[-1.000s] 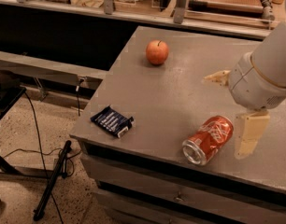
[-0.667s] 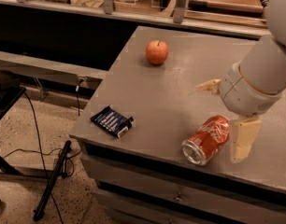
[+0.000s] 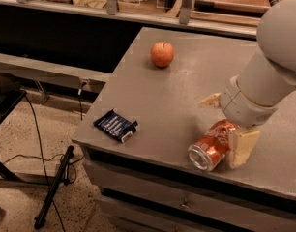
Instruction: Move coke can near apple
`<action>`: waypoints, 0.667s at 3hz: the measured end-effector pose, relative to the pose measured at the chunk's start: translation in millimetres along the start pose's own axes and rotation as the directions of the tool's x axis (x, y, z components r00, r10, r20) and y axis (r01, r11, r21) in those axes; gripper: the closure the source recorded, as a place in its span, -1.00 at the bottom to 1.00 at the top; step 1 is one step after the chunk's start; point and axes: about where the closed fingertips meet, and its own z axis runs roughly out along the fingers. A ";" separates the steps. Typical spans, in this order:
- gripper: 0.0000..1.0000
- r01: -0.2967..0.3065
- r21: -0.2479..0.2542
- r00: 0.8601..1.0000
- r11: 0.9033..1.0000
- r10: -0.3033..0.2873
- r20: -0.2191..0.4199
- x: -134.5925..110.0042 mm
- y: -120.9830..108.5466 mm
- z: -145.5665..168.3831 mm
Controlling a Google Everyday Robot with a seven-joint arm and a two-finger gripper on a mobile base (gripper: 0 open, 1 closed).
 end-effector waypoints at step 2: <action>0.31 0.000 -0.003 1.000 1.000 0.000 0.004 -1.0 -0.4 1.4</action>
Offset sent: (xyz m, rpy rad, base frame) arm -0.0001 0.0007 -0.0008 -0.0002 0.0012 0.0017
